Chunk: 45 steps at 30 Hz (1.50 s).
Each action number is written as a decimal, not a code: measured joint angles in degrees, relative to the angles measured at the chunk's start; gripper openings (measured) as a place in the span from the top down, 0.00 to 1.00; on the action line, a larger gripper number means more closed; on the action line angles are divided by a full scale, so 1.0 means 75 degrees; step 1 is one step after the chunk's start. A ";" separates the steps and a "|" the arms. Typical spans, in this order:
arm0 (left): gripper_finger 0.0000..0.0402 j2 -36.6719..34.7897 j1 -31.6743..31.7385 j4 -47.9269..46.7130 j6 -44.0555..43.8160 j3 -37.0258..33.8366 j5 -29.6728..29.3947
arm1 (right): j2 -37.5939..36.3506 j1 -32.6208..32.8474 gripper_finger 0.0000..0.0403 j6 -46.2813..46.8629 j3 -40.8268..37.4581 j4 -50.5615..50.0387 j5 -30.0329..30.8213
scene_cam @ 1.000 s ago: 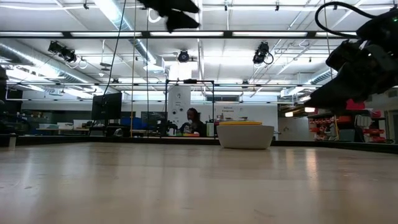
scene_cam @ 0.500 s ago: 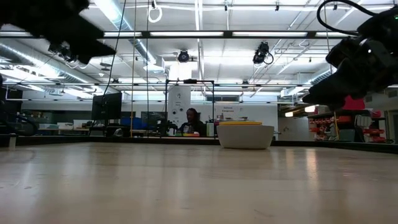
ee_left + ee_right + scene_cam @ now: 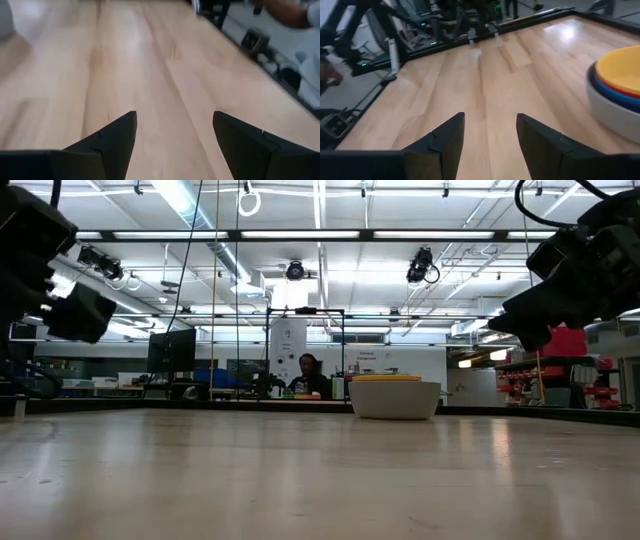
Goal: Nest bowls inside each other
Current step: Return to Home Position
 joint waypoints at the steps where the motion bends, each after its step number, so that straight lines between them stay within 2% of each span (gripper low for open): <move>1: 0.33 0.0016 -0.0034 -0.0097 -0.0123 0.0000 0.0042 | 0.0000 -0.0001 0.54 -0.0005 0.0000 -0.0002 -0.0122; 7: 0.33 0.0012 -0.0074 -0.0028 -0.0130 0.0003 0.0173 | 0.0000 0.0000 0.55 0.0010 0.0002 0.0100 -0.0303; 9: 0.33 0.0012 -0.0074 0.0039 -0.0087 0.0003 0.0384 | -0.0001 -0.0003 0.55 0.0398 0.0000 0.0424 -0.0292; 11: 0.33 0.0012 -0.0068 0.0124 0.0021 0.0003 0.0822 | -0.0003 -0.0017 0.55 0.0609 0.0001 0.0656 -0.0218; 15: 0.33 0.0012 -0.0074 0.0519 -0.0280 0.0003 0.2292 | -0.0003 -0.0020 0.57 0.0537 0.0002 0.0888 0.0113; 17: 0.33 0.0012 -0.0077 0.0796 -0.0330 0.0003 0.2641 | -0.0003 -0.0019 0.57 0.0347 0.0001 0.0809 0.0112; 18: 0.33 0.0012 -0.0077 0.0891 -0.0302 0.0003 0.2559 | -0.0003 -0.0017 0.57 0.0312 0.0003 0.0725 0.0115; 20: 0.33 0.0012 -0.0064 0.1020 -0.0217 0.0003 0.1857 | 0.0003 -0.0017 0.58 0.0338 0.0000 0.0650 0.0113; 23: 0.33 0.0012 -0.0054 0.0964 -0.0783 0.0032 0.0962 | 0.0003 -0.0017 0.58 0.0827 0.0003 0.0592 0.0103; 29: 0.33 -0.0743 -0.0059 0.0066 0.0221 0.0230 -0.0175 | 0.0000 -0.0017 0.57 0.0982 0.0000 0.0616 0.0103; 32: 0.33 -0.1785 -0.0059 -0.0409 0.0653 0.0233 -0.0309 | -0.0003 -0.0017 0.57 0.1060 0.0003 0.0684 0.0103; 38: 0.33 -0.4533 -0.0061 -0.2456 0.0618 0.0397 -0.0537 | -0.0003 -0.0017 0.58 0.1008 0.0001 0.0688 0.0100; 42: 0.33 -0.4581 -0.0179 -0.3772 0.0463 0.1063 -0.0582 | 0.0007 -0.0017 0.57 0.0976 0.0001 0.0654 0.0057; 45: 0.33 -0.4613 -0.0234 -0.3828 0.0520 0.1215 -0.1376 | 0.0000 -0.0011 0.56 0.0950 0.0002 0.0582 -0.0104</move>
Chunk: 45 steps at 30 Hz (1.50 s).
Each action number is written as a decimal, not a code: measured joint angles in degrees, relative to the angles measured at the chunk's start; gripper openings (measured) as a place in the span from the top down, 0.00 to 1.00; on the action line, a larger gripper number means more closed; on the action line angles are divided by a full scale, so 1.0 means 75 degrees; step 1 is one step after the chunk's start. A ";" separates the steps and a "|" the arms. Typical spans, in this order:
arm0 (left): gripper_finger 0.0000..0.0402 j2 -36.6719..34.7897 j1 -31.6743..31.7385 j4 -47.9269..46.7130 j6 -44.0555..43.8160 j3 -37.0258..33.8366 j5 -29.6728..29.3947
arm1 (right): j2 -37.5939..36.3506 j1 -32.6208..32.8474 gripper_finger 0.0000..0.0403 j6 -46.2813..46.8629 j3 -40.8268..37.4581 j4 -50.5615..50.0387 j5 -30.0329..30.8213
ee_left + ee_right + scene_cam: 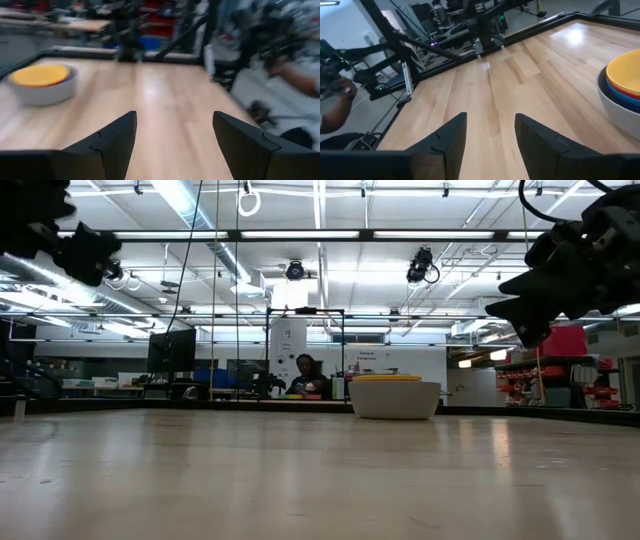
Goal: Nest bowls inside each other
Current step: Return to Home Position
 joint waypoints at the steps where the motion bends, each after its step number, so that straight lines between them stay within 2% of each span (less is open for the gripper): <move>1: 0.33 0.0014 0.0000 -0.0087 0.0077 0.0000 -0.0187 | 0.0000 0.0002 0.56 -0.0030 -0.0002 -0.0005 -0.0018; 5: 0.33 0.0009 -0.0003 0.0373 0.0169 -0.0175 -0.0594 | -0.0003 0.0005 0.56 -0.0147 0.0000 -0.0014 -0.0080; 8: 0.33 0.0070 -0.0004 0.0558 0.0034 -0.0309 -0.0079 | -0.0003 0.0005 0.57 -0.0197 0.0000 -0.0014 -0.0122; 11: 0.33 0.0018 0.0003 0.0880 0.0200 -0.0564 0.0942 | -0.0001 0.0005 0.57 -0.0251 -0.0001 -0.0014 -0.0119; 14: 0.33 0.0020 -0.0003 0.1748 0.0646 -0.0771 0.2621 | -0.0003 0.0005 0.57 -0.0308 0.0001 -0.0012 -0.0119; 16: 0.33 0.0030 -0.0006 0.1942 0.0742 -0.0822 0.3192 | -0.0003 0.0005 0.57 -0.0312 -0.0002 0.0007 -0.0119; 19: 0.33 0.0029 0.0003 0.2104 0.1285 -0.0822 0.2606 | -0.0003 0.0005 0.56 -0.0313 0.0000 0.0048 -0.0119; 22: 0.33 0.0040 0.0003 0.1782 0.1155 -0.0822 0.2126 | 0.0000 0.0005 0.56 -0.0256 -0.0001 0.0148 -0.0119; 29: 0.33 0.0047 -0.0002 0.2067 0.0849 -0.0822 0.2620 | -0.0003 0.0005 0.54 -0.0239 -0.0001 0.0228 -0.0119; 33: 0.33 0.0046 0.0006 0.2081 0.0111 -0.0819 0.1978 | 0.0000 0.0006 0.53 -0.0229 -0.0001 0.0272 -0.0118; 39: 0.33 0.0095 0.0003 0.1325 -0.0656 -0.0822 0.1950 | -0.0003 0.0008 0.52 -0.0172 -0.0002 0.0345 -0.0117; 43: 0.33 0.0387 0.0006 0.1754 -0.0340 -0.0952 0.1828 | -0.0002 0.0006 0.51 -0.0172 -0.0002 0.0342 -0.0118; 45: 0.33 0.0427 0.0006 0.1808 -0.0308 -0.0959 0.1183 | -0.0003 0.0005 0.51 -0.0170 -0.0002 0.0336 -0.0119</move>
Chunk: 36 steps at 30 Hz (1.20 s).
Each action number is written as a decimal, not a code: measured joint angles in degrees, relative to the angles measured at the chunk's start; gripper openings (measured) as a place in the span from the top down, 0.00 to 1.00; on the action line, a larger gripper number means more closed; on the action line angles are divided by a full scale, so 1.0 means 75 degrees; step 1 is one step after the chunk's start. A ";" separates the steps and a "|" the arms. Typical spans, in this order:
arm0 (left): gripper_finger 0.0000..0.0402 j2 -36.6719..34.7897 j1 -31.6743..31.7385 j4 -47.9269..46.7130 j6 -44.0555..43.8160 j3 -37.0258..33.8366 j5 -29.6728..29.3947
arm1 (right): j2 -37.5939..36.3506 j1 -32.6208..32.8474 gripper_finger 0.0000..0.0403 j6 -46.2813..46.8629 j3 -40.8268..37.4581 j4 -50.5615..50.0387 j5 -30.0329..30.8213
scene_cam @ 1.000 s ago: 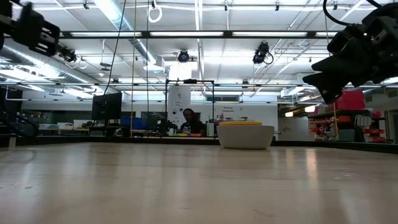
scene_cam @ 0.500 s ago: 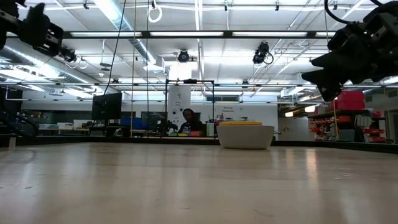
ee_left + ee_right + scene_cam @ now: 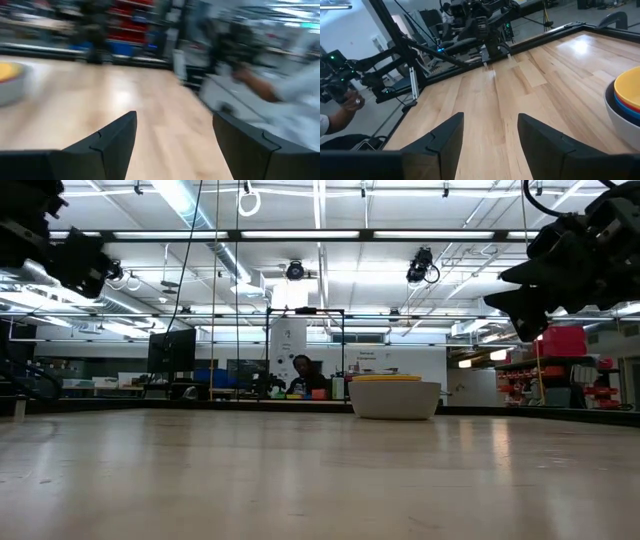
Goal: Nest bowls inside each other
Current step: Return to Home Position
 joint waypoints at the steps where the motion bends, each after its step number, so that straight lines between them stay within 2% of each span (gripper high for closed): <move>1: 0.33 0.0007 0.0001 0.0017 0.0005 -0.0003 -0.0379 | 0.0000 0.0002 0.52 -0.0001 0.0001 0.0003 0.0000; 3: 0.33 -0.0054 0.0003 0.0034 0.0046 -0.0003 -0.1019 | 0.0000 0.0001 0.52 -0.0001 0.0000 0.0000 0.0003; 5: 0.33 -0.0106 0.0003 0.0030 0.0183 0.0000 -0.1327 | 0.0003 0.0003 0.53 -0.0001 0.0000 -0.0003 0.0000; 9: 0.33 -0.0393 0.0272 0.0013 0.0404 0.0000 -0.1422 | 0.0002 0.0002 0.54 -0.0054 0.0001 0.0000 0.0000; 13: 0.33 -0.0395 0.1097 -0.0020 0.0409 0.0000 -0.1276 | 0.0000 0.0000 0.55 -0.0156 0.0001 0.0003 0.0000; 23: 0.33 -0.0399 0.4384 -0.0236 0.0127 -0.0006 0.2194 | 0.0003 0.0000 0.52 -0.0311 0.0000 0.0065 -0.0057; 26: 0.33 -0.0398 0.5059 -0.0309 0.0031 -0.0012 0.3165 | 0.0000 0.0003 0.51 -0.0643 0.0001 0.0709 -0.0175; 28: 0.33 -0.0398 0.5313 -0.0265 0.0026 -0.0012 0.3516 | -0.0016 0.0001 0.50 -0.1090 0.0003 0.1427 -0.0561; 31: 0.33 -0.0398 0.5454 -0.0255 0.0036 -0.0012 0.3634 | -0.0245 -0.0022 0.49 -0.1577 0.0003 0.2022 -0.1201; 33: 0.33 -0.0398 0.5454 -0.0255 0.0060 -0.0012 0.3644 | -0.0526 -0.0128 0.48 -0.1671 0.0003 0.1727 -0.1426; 36: 0.33 -0.0398 0.5440 -0.0258 0.0054 -0.0012 0.3676 | -0.1119 -0.0347 0.48 -0.1631 0.0003 0.0295 -0.1455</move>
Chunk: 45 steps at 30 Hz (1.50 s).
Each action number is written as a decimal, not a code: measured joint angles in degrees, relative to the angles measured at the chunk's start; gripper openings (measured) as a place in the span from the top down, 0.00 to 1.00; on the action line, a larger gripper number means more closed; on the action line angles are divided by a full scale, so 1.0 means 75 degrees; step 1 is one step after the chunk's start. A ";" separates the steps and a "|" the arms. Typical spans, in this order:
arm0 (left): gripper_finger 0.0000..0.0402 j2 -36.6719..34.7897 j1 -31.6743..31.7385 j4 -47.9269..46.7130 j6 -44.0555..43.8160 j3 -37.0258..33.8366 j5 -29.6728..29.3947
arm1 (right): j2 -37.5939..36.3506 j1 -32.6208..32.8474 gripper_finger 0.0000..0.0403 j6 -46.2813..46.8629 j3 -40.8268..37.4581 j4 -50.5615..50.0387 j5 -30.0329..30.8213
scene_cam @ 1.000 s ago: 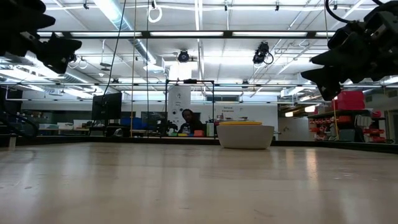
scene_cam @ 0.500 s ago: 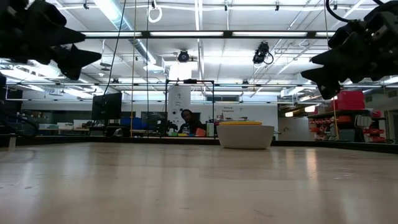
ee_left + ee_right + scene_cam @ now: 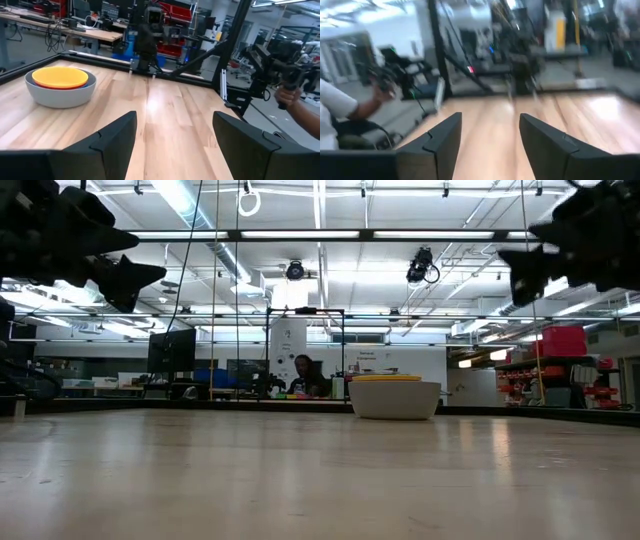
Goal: Nest bowls inside each other
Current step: Return to Home Position
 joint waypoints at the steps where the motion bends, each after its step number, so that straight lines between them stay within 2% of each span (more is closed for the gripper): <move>1: 0.33 0.0004 0.0001 0.0000 -0.0019 0.0000 0.0002 | -0.0252 -0.0089 0.48 0.0040 0.0000 -0.0506 0.0032; 6: 0.33 0.0092 0.0001 0.0001 -0.0134 0.0000 0.0080 | -0.1634 -0.0520 0.47 0.0167 0.0000 -0.2358 0.0075; 9: 0.33 0.0259 -0.0001 0.0003 -0.0225 0.0000 0.0166 | -0.2135 -0.0660 0.46 -0.0007 0.0288 -0.3076 -0.0046; 12: 0.33 0.0468 -0.0002 0.0004 -0.0226 0.0000 0.0180 | -0.2153 -0.0744 0.46 -0.0110 0.0595 -0.4223 0.0275; 15: 0.33 0.0697 0.0001 0.0002 -0.0224 0.0000 0.0162 | -0.2153 -0.0763 0.47 -0.0107 0.0615 -0.4558 0.0714; 19: 0.33 0.0828 0.0001 -0.0008 -0.0259 0.0000 0.0107 | -0.2153 -0.0760 0.49 -0.0176 0.0484 -0.3967 0.0994; 23: 0.33 0.0816 0.0001 -0.0003 -0.0265 0.0000 0.0110 | -0.2156 -0.0754 0.51 -0.0492 0.0007 -0.2397 0.0856; 35: 0.33 0.0801 0.0001 0.0000 -0.0270 0.0000 0.0100 | -0.1959 -0.0696 0.53 -0.0715 -0.0003 -0.2363 0.0869; 45: 0.33 0.0801 0.0001 0.0371 -0.0164 -0.0048 -0.0025 | -0.1836 -0.0696 0.49 -0.0717 -0.0003 -0.2358 0.0869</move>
